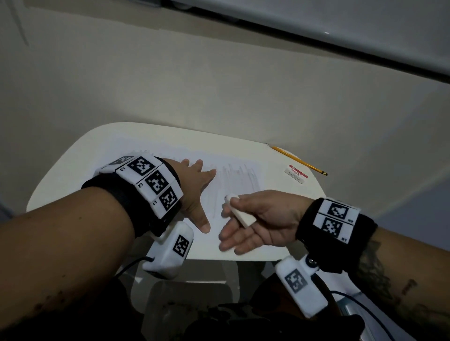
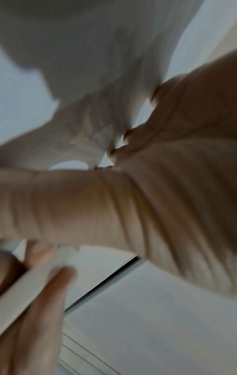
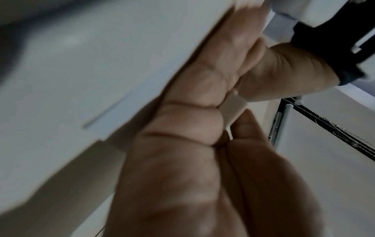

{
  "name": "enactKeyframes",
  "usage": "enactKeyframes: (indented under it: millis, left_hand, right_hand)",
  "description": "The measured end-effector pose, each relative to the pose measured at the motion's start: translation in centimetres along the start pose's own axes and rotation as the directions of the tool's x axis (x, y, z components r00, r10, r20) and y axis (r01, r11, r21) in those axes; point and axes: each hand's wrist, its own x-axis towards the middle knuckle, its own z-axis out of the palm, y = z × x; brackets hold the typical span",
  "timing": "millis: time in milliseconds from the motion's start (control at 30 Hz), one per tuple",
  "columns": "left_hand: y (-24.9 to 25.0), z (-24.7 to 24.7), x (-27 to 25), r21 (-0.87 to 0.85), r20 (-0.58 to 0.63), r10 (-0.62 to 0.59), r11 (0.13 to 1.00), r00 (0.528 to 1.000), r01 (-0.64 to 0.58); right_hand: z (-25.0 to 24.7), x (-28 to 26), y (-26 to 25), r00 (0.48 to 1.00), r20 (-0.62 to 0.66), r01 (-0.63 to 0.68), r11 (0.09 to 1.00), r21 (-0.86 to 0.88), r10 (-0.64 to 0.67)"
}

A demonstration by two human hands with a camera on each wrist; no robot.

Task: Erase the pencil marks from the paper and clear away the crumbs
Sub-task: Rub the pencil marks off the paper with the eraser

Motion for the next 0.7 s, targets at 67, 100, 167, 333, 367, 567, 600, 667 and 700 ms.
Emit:
enactKeyframes:
  millis: [67,100,167,333,367,567,600,667,700]
  left_hand:
    - [-0.1,0.0,0.0,-0.001,-0.005,0.003,1.0,1.0,-0.003]
    - [-0.1,0.0,-0.1,-0.005,0.0,0.001,1.0,1.0,-0.001]
    - [-0.1,-0.2,-0.2,-0.015,0.015,-0.003,1.0,1.0,0.003]
    - [0.0,0.0,0.0,-0.014,0.004,0.002,1.0,1.0,-0.002]
    - [0.0,0.0,0.0,-0.013,0.007,-0.001,1.0,1.0,0.001]
    - [0.1,-0.1,-0.5,-0.013,-0.002,-0.008,1.0,1.0,0.008]
    - [0.1,-0.2,-0.5,-0.011,-0.001,-0.009,1.0,1.0,0.009]
    - [0.1,-0.2,-0.5,-0.016,0.004,-0.011,1.0,1.0,0.011]
    - [0.1,-0.2,-0.5,-0.019,0.005,-0.011,1.0,1.0,0.011]
  right_hand:
    - [-0.5,0.8,-0.5,0.976,-0.172,0.148,0.986,0.081,-0.132]
    - [-0.8,0.9,-0.8,0.944,-0.259,0.233,0.969,0.076,-0.207]
    - [-1.3,0.6,-1.3,0.925,-0.279,0.281,0.959,0.047,-0.257]
    - [-0.6,-1.5,0.4,0.991,0.131,0.008,0.992,-0.128,0.009]
    - [-0.3,-1.5,0.8,0.986,0.16,-0.016,0.985,-0.174,0.044]
    - [-0.1,-0.3,0.2,0.948,-0.167,0.287,0.955,0.072,-0.272]
    - [-0.3,-0.3,-0.1,0.935,-0.194,0.319,0.943,0.092,-0.297]
    - [-0.5,-0.6,-0.4,0.935,-0.187,0.324,0.941,0.098,-0.303]
    - [-0.5,-0.7,-0.4,0.942,-0.171,0.308,0.948,0.085,-0.29]
